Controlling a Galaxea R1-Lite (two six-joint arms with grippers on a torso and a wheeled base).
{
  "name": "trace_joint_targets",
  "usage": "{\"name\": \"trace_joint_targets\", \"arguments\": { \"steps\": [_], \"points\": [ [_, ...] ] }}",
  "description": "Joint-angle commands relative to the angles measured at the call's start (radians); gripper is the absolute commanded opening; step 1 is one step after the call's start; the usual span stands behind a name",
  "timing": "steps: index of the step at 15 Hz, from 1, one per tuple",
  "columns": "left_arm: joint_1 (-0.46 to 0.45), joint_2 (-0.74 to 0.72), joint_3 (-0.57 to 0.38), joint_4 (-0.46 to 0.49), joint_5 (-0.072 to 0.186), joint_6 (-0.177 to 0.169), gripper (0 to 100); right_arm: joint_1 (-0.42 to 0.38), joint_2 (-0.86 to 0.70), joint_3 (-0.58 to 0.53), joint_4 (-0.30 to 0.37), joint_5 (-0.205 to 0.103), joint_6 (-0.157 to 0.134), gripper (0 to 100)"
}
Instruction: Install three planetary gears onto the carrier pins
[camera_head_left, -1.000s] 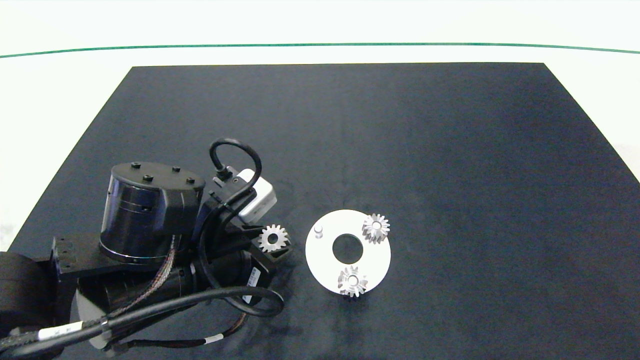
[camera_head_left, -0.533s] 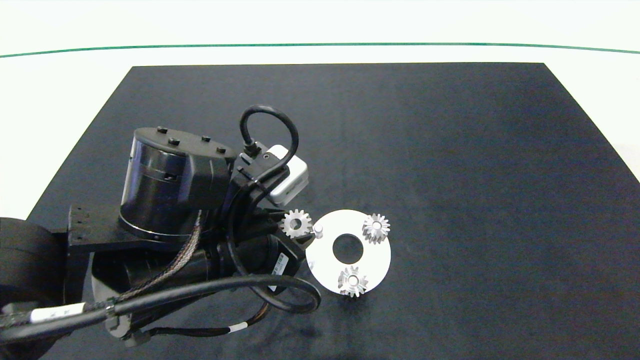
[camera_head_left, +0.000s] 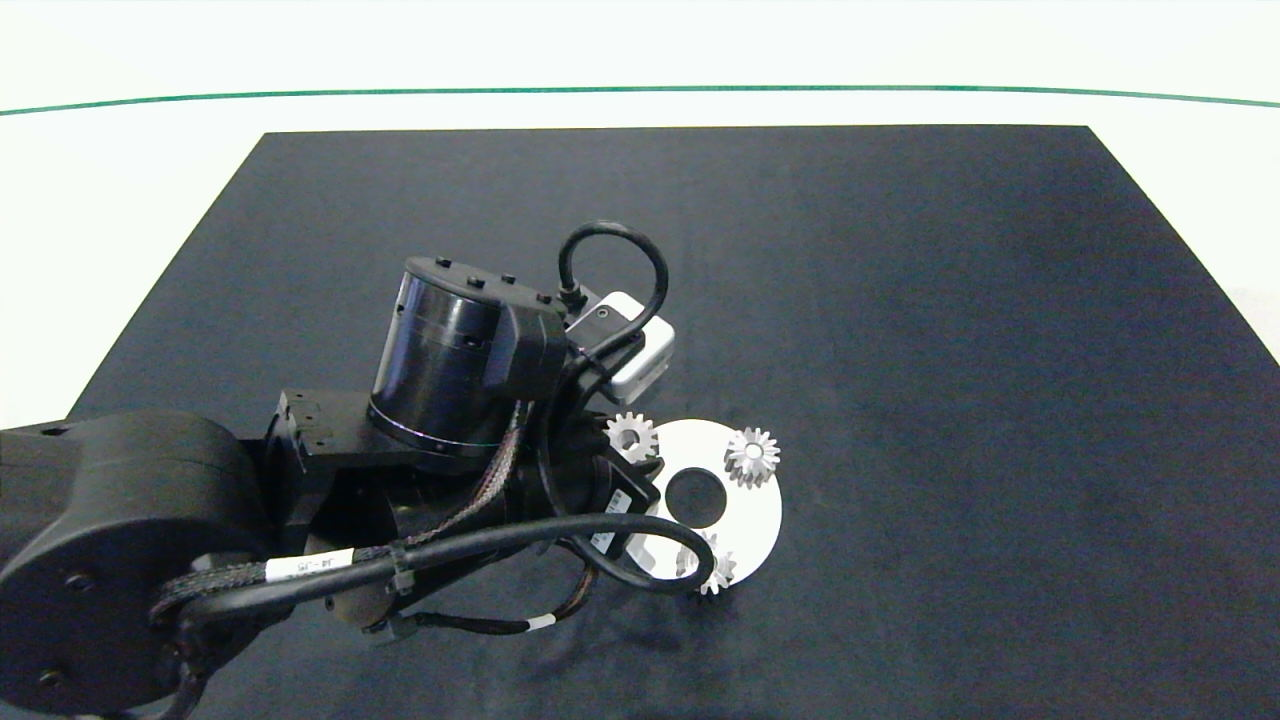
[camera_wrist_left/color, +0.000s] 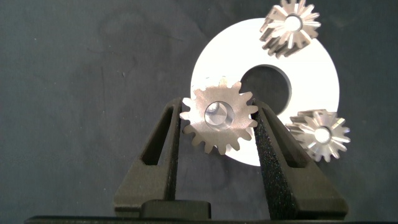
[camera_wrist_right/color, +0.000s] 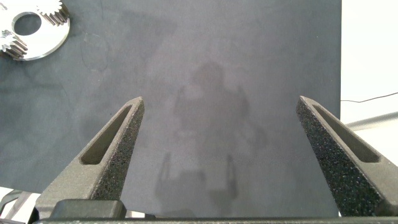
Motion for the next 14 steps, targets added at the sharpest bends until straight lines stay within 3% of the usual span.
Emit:
{"name": "trace_joint_targets", "arguments": {
  "steps": [1, 14],
  "points": [
    [0.008, 0.027, -0.007, -0.001, 0.003, 0.001, 1, 0.000, 0.000, 0.000, 0.003, -0.002, -0.001, 100],
    [0.032, 0.084, -0.019, -0.038, 0.007, 0.001, 1, 0.003, -0.003, -0.001, 0.003, -0.002, -0.001, 100]
  ]
}}
